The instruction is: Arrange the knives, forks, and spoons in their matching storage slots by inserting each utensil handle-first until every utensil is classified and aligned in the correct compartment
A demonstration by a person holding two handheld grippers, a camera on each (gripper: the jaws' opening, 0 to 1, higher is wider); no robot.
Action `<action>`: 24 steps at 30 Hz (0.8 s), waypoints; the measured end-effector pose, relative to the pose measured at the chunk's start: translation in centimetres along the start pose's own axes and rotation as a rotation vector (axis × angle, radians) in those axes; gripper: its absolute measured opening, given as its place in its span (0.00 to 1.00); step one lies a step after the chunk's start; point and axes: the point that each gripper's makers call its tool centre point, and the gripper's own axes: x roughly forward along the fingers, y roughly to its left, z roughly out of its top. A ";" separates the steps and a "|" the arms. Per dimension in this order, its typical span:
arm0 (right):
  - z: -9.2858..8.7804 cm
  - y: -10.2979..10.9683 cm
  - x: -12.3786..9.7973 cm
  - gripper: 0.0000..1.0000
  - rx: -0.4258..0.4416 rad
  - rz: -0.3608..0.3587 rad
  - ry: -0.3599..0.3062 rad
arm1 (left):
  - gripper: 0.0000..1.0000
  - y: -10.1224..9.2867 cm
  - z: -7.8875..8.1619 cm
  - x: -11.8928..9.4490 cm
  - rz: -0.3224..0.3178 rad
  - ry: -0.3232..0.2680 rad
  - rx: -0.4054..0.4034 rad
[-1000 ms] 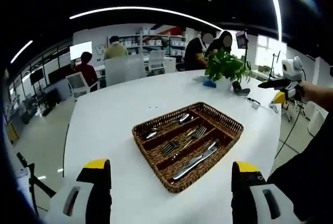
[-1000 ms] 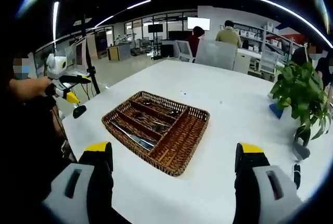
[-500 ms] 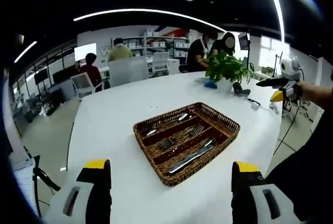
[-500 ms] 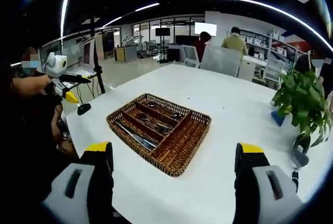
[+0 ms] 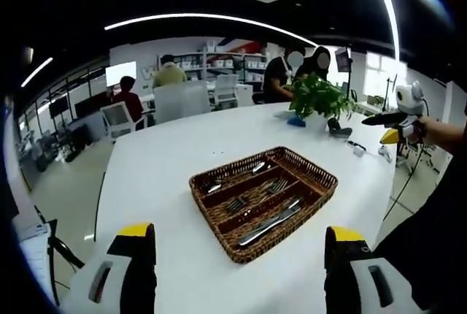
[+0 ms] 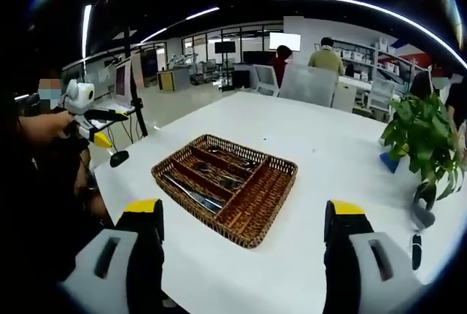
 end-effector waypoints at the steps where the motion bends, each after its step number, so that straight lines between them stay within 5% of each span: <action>1: -0.1 0.0 0.0 0.96 0.001 0.003 0.002 | 1.00 -0.1 -0.2 0.1 -0.005 0.008 -0.001; 24: 0.3 -0.6 0.0 0.99 0.042 0.007 -0.002 | 1.00 -0.4 0.9 0.2 -0.010 0.010 0.035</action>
